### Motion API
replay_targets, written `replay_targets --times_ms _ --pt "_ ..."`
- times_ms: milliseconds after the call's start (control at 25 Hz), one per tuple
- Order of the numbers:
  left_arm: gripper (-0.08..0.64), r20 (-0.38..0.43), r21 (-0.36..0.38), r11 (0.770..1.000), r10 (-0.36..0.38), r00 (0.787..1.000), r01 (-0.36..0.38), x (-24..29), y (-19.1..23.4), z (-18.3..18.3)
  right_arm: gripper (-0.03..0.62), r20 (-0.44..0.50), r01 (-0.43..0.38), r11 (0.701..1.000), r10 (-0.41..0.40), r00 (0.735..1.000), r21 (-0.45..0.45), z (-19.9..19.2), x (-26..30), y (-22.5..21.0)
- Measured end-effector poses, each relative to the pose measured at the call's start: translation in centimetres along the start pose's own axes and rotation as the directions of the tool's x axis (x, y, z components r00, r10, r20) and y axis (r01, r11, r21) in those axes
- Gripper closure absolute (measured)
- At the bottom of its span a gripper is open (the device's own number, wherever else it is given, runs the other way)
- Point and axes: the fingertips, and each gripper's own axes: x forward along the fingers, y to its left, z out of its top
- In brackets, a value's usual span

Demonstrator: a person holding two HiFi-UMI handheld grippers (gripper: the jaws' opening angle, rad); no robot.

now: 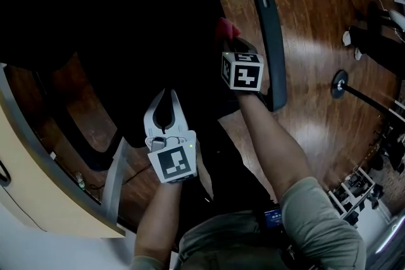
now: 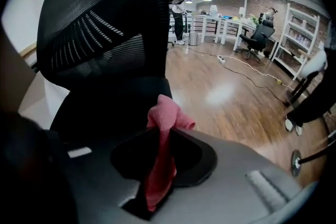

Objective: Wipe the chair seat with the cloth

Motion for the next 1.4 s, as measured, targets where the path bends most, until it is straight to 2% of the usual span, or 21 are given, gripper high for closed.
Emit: replay_targets --times_ms 240,520,640,760,880,1080,1240,1400 --pt "0.555 -0.025 -0.004 1.0 -0.008 1.0 0.007 0.5 -1.5 -2.6 0.531 0.005 0.013 1.0 -0.013 1.0 0.0 -1.7 0.1 -1.0" --pt "0.554 -0.025 -0.045 0.998 0.045 0.999 -0.047 -1.0 -0.6 -4.2 0.531 0.027 0.03 0.999 -0.029 0.999 -0.018 -1.6 -0.7 -1.0" --pt "0.554 -0.028 -0.063 0.993 0.102 0.994 -0.103 -3.3 2.1 -4.7 0.531 0.05 -0.014 0.998 0.017 0.999 -0.062 -1.1 -1.6 2.8" --pt "0.554 -0.035 -0.064 0.987 0.146 0.989 -0.148 -5.4 4.8 -4.9 0.531 0.054 -0.112 0.985 0.12 0.991 -0.134 -0.9 -2.2 8.8" --pt "0.554 -0.05 -0.08 0.978 0.189 0.981 -0.192 -7.4 7.4 -6.0 0.531 0.029 -0.229 0.951 0.24 0.97 -0.209 -1.9 -2.6 15.5" --pt "0.554 -0.072 -0.117 0.961 0.244 0.967 -0.251 -11.3 10.7 -8.3 0.531 -0.051 -0.388 0.853 0.396 0.917 -0.349 -5.5 -3.9 25.8" --pt "0.554 -0.094 -0.132 0.952 0.265 0.96 -0.275 -13.7 12.4 -10.3 0.531 -0.131 -0.475 0.77 0.467 0.874 -0.426 -8.8 -4.5 32.1" --pt "0.554 -0.116 -0.148 0.945 0.276 0.954 -0.291 -15.3 13.4 -12.0 0.531 -0.2 -0.532 0.714 0.5 0.842 -0.455 -11.3 -4.7 35.9"
